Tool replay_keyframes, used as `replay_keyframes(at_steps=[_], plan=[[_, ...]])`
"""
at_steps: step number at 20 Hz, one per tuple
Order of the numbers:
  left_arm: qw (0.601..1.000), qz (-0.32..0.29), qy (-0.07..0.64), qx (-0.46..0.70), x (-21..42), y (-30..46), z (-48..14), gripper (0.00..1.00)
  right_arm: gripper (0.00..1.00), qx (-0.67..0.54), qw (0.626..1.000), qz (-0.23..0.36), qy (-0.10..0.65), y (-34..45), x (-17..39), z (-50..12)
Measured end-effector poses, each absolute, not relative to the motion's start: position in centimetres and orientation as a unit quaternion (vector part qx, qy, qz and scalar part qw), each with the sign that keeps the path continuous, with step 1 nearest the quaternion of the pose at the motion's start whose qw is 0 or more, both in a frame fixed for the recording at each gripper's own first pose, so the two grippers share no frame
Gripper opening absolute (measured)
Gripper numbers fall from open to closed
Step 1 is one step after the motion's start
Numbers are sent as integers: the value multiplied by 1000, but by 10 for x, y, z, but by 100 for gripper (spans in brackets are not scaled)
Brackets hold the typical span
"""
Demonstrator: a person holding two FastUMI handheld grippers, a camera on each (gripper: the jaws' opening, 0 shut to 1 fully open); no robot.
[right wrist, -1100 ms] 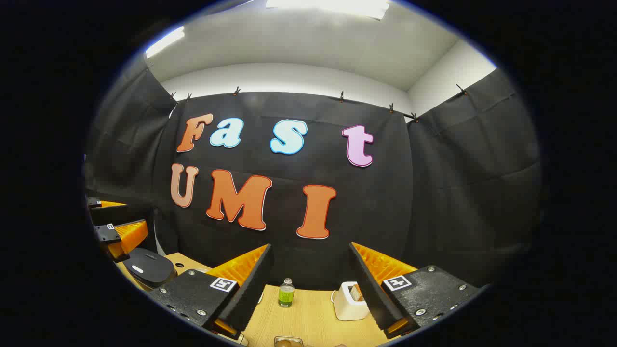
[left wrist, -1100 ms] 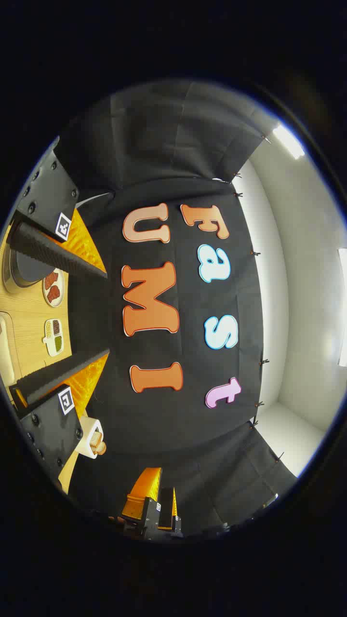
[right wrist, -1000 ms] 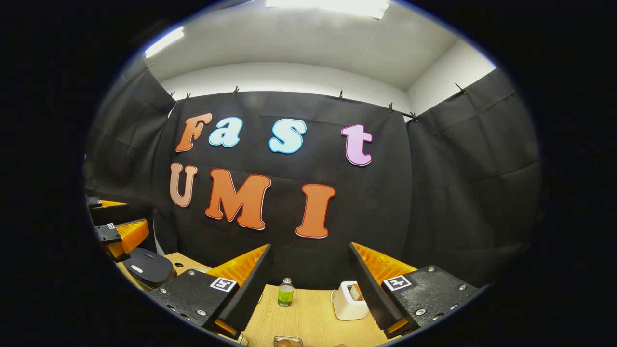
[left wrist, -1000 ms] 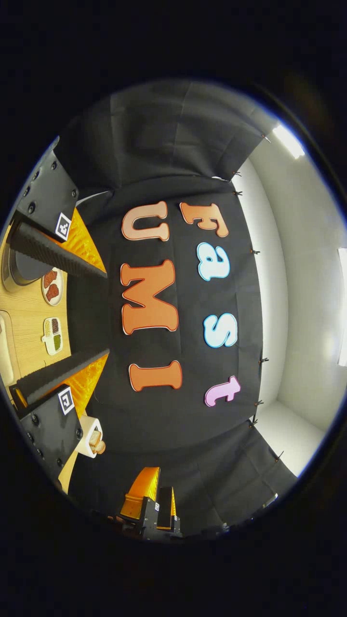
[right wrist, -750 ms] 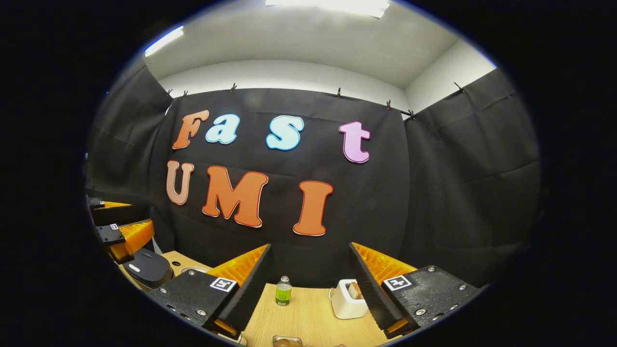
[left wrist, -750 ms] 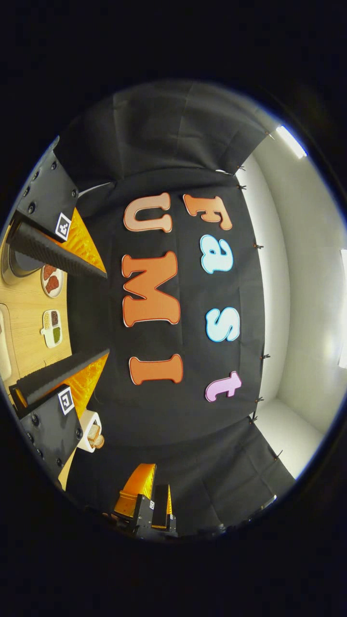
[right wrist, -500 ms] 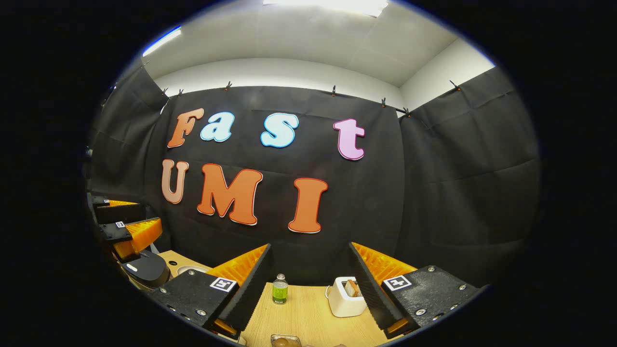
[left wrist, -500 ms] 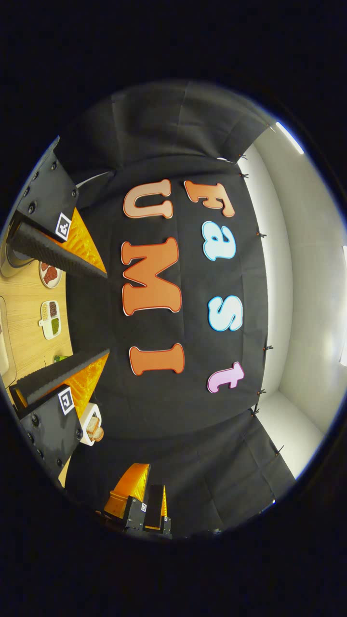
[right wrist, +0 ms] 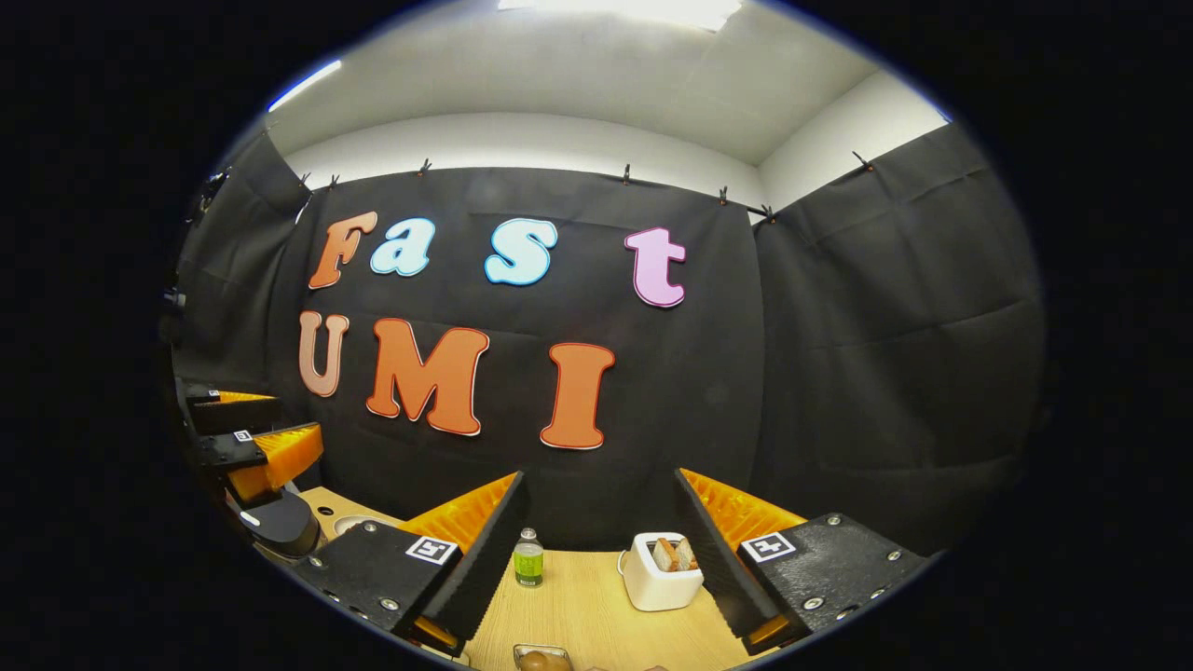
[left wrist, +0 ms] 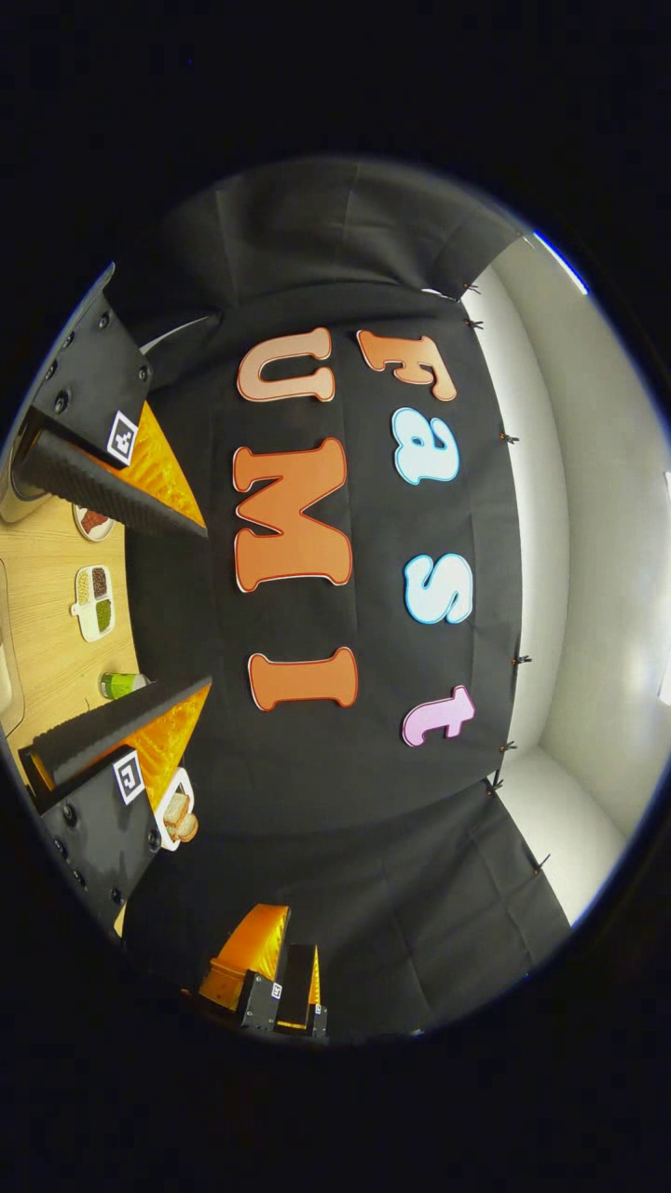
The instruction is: Close the left gripper, press the button to open the rice cooker; take a wooden spoon from the chopstick holder with the right hand, scoop a spoonful of rice and pour it into the rice cooker, then put the wooden spoon back into the chopstick holder.
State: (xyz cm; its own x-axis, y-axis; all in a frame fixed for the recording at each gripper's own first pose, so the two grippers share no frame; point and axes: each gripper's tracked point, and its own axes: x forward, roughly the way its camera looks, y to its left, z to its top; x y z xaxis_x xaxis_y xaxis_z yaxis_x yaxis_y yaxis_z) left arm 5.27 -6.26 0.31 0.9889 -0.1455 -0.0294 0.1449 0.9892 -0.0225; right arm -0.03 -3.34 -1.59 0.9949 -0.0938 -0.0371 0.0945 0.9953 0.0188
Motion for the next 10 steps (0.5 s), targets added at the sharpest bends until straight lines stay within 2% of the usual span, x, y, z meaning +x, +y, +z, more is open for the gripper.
replay_keyframes(at_steps=[1,3,4,10], plan=[[997,-73,16,-10,54,-64,4,90,95,10,999,-48,18,-34,0,-15],[997,-75,15,-9,56,-67,6,95,95,11,998,-51,18,-37,-2,-15],[997,-75,14,-8,57,-68,7,87,95,13,998,-51,18,-38,-2,-15],[997,-77,9,0,53,-75,10,87,95,23,998,-50,18,-42,-4,-16]])
